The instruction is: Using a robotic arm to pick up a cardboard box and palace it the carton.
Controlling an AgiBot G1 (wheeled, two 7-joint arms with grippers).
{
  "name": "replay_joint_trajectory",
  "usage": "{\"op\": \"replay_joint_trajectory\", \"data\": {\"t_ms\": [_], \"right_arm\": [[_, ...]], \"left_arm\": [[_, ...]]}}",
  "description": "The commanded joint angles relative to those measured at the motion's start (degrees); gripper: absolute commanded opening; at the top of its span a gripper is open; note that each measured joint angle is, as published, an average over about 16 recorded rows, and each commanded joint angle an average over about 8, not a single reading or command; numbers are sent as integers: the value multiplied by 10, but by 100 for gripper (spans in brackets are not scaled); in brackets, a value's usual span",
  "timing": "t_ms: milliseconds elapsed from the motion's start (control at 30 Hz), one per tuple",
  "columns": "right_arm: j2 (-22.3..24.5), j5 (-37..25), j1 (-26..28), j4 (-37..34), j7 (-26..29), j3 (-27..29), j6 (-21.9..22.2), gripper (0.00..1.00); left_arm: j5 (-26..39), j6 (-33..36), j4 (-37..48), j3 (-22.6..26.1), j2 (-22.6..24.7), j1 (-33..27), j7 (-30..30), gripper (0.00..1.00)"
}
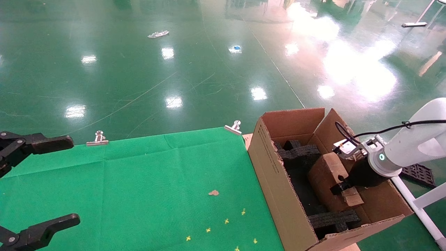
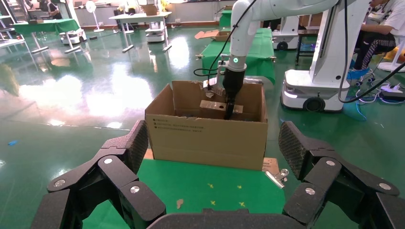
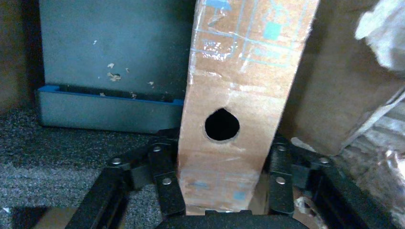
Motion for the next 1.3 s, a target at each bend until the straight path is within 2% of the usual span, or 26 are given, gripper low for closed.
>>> {"op": "replay_joint_trajectory", "data": {"t_ms": [33,367,700,867,1000,1133,1300], "right_arm": [[-6,-1,4,-8,-6,0,-2,100],[-10,-2,46,-20,-39,4,-15,100],[12,2,139,5,-59,18,-21,100],[40,16,197,50,-75,36,-13,100],[78,35,226,112,-95,58,14,100],[110,52,237,166,-112,78,33,100],[119,72,216,202,-132,123,22,100]], "left_arm": [[0,0,0,0,0,0,0,100],[0,0,0,0,0,0,0,100],[0,0,0,0,0,0,0,100],[0,0,0,1,0,0,0,100],[0,0,0,1,0,0,0,100],[-1,0,0,1,0,0,0,100],[-1,0,0,1,0,0,1,100]]}}
